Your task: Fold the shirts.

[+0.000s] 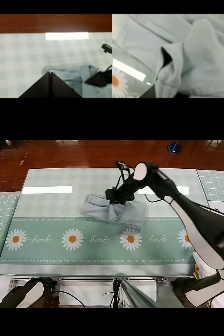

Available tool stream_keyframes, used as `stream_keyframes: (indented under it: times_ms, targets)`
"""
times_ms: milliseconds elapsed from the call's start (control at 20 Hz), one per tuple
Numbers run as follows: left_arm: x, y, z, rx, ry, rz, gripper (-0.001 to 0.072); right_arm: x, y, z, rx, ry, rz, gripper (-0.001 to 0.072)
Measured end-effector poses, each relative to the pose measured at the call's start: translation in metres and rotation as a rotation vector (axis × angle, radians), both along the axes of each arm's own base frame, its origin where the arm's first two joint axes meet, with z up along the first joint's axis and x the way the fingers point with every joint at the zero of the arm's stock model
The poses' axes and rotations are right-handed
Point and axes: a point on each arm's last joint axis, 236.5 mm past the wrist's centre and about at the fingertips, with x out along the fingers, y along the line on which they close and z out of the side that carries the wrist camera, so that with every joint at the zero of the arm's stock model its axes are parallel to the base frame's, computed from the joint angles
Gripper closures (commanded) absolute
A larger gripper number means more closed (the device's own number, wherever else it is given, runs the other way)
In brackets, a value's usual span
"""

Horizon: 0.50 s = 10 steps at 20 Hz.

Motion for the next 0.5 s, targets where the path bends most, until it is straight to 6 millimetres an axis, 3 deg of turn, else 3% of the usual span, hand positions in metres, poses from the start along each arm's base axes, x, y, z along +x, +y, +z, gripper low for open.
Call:
stream_keyframes:
  times_ms: [200,300,500]
  targets:
    - [-0.004,-0.019,-0.022,-0.007,0.057,-0.058,0.067,0.03,0.025,-0.001,0.11,-0.058,-0.115,0.0669]
    - [-0.007,-0.027,-0.036,-0.008,0.091,-0.087,0.0669,0.039,0.03,0.0,0.144,-0.074,-0.151,0.0457]
    - [-0.009,-0.034,-0.063,-0.011,0.155,-0.115,0.067,0.046,0.038,0.004,0.195,-0.077,-0.188,0.0216]
